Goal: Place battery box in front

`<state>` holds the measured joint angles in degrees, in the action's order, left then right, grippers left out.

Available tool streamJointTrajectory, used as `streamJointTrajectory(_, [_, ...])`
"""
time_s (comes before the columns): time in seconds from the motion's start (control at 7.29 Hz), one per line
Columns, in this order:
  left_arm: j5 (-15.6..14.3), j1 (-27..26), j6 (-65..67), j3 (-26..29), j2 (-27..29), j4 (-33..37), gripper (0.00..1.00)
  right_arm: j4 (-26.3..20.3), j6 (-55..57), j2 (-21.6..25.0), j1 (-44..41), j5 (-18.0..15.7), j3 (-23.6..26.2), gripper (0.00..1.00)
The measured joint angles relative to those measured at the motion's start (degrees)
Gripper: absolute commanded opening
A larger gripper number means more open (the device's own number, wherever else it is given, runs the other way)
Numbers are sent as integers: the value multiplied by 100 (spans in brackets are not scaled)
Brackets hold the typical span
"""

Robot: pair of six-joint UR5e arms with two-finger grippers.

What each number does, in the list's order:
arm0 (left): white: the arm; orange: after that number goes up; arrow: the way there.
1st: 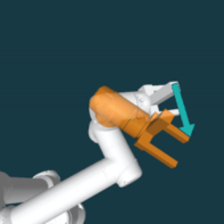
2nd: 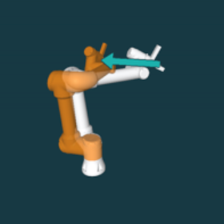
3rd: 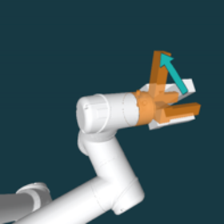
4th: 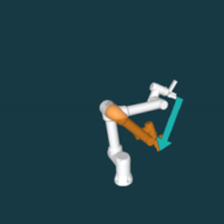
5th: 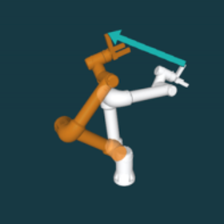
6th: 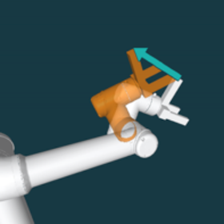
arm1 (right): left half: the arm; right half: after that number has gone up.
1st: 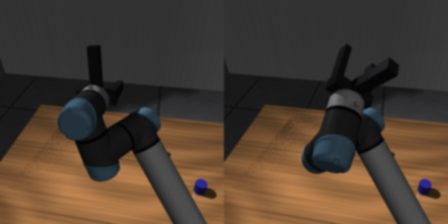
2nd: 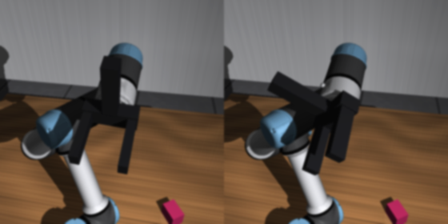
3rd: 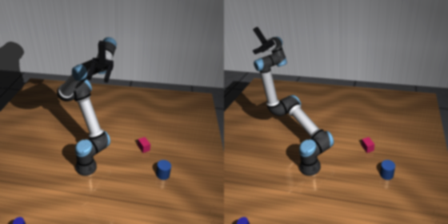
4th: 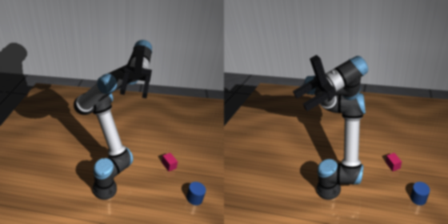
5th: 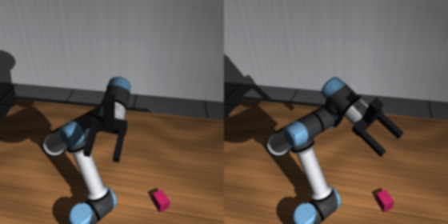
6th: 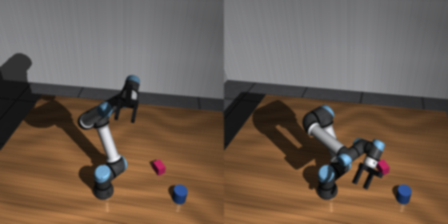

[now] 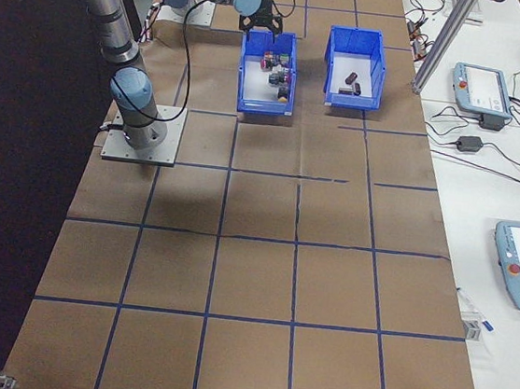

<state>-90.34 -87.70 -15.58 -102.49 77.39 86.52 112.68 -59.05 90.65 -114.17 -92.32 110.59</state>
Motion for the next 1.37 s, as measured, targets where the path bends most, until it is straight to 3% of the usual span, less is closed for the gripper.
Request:
streamJointTrajectory(0.27, [-21, -1, -5, -16, -14, 4, 99, -323, 389, 2, 753, 12, -366, 100])
streamJointTrajectory(0.69, [-27, -1, -6, -20, -16, 5, 99, -463, 2730, -33, 1796, -8, -841, 100])
streamJointTrajectory(1.1, [-27, -1, -41, -23, -25, 3, 99, -1207, 5457, -70, 2240, 16, -1478, 100])
streamJointTrajectory(1.37, [-33, 4, -82, -23, 2, -38, 99, -1778, 6349, -176, 2299, -16, -1788, 100])
